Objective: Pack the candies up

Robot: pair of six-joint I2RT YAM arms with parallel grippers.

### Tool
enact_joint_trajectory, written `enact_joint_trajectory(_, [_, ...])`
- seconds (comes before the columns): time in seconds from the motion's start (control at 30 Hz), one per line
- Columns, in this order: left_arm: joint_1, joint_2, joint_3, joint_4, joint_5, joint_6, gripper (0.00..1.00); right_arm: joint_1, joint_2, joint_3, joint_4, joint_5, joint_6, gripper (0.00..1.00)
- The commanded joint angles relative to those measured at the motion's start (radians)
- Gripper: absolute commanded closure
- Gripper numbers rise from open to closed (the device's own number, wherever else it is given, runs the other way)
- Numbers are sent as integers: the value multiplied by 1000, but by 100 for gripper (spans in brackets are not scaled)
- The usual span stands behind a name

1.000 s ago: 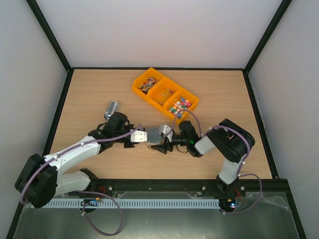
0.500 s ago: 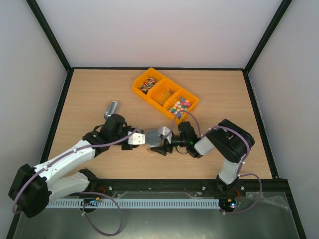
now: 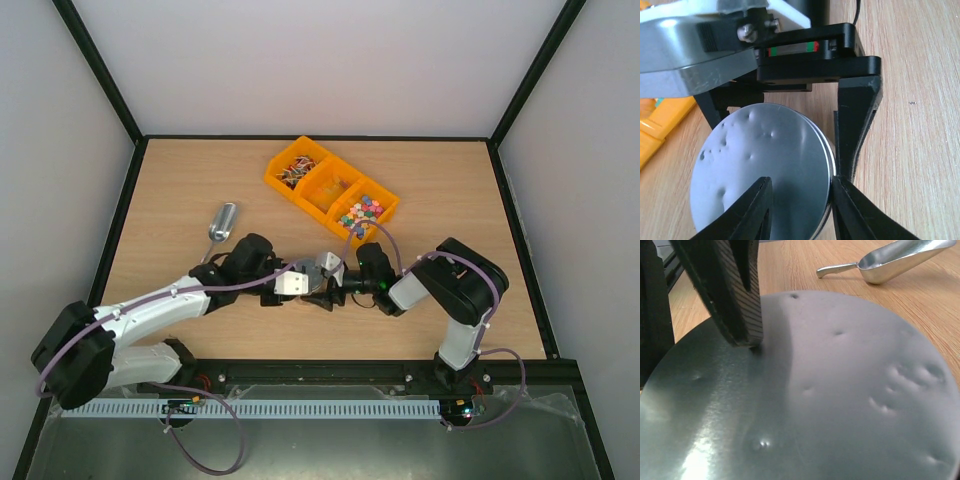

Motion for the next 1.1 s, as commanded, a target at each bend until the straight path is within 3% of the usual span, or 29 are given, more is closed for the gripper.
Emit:
enact_joint_trajectory(0.0, [-15, 20, 0, 57, -55, -16, 69, 7, 18, 1, -10, -5, 0, 59])
enact_joint_trajectory(0.1, [-13, 28, -7, 51, -118, 0, 75, 7, 16, -3, -11, -15, -4, 59])
enact_joint_trajectory(0.43, [60, -15, -31, -5, -143, 1, 81, 5, 17, -9, -14, -46, -41, 60])
enact_joint_trajectory(0.93, [203, -68, -56, -101, -155, -17, 81, 6, 25, 2, -5, -19, -5, 61])
enact_joint_trajectory(1.07, [205, -132, -41, -159, -93, -1, 76, 5, 30, 8, -4, -7, 10, 61])
